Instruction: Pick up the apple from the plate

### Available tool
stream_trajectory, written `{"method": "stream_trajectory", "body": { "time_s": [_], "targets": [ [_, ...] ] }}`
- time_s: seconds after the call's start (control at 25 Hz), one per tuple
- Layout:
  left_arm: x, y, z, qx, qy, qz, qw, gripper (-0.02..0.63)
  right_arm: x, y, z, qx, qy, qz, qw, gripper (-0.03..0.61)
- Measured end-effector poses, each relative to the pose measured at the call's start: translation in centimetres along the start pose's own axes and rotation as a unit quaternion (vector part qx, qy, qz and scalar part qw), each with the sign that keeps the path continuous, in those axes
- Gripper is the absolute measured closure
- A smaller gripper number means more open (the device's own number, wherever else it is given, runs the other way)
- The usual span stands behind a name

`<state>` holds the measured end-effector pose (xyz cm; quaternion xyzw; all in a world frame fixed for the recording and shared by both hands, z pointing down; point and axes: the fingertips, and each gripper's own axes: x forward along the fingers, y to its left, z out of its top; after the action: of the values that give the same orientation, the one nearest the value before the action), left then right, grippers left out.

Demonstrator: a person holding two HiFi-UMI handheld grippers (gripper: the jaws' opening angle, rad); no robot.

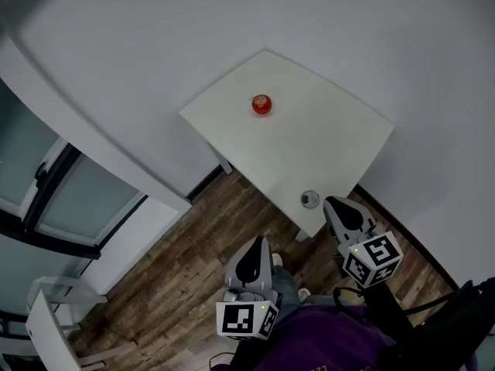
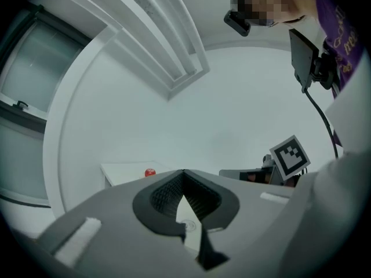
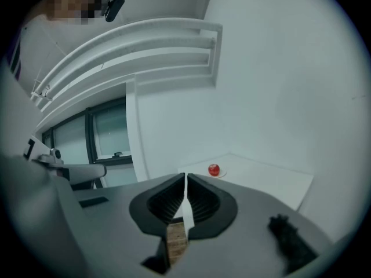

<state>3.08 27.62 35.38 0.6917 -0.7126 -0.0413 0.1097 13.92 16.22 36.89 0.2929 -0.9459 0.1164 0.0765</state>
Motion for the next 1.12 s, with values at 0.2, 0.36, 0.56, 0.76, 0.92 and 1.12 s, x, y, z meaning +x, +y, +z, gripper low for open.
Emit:
{"method": "stream_trajectory", "body": {
  "time_s": [0.2,0.36,0.56,0.76,0.92,1.12],
  "targets": [
    [4.0,3.1,1.6,0.009,-0.003,-0.019,0.9998,0.607,4.2,-0.9,1.4,0.001,-0.005,-0.018,1.000,0.566],
    [6.9,5.3,2.5,0.022,-0.005,-0.033,0.9992,0.606,7.2,-1.7,2.1,0.005,-0.008,-0.034,0.999,0.566],
    [9.3,7.6,3.2,0.026,-0.008,-0.053,0.9982,0.606,10.0,-2.1,2.7,0.004,-0.011,-0.052,0.999,0.566],
    [11.2,8.8,3.1,0.022,-0.003,-0.065,0.9976,0.606,11.1,-2.7,2.3,0.010,-0.001,-0.068,0.998,0.566],
    [12.8,8.8,2.3,0.020,0.004,-0.064,0.9978,0.606,11.4,-3.8,1.8,0.014,0.007,-0.071,0.997,0.566],
    [15.4,9.0,0.9,0.022,0.020,-0.045,0.9985,0.602,12.2,-6.1,2.4,0.017,0.004,-0.064,0.998,0.566]
  ]
}}
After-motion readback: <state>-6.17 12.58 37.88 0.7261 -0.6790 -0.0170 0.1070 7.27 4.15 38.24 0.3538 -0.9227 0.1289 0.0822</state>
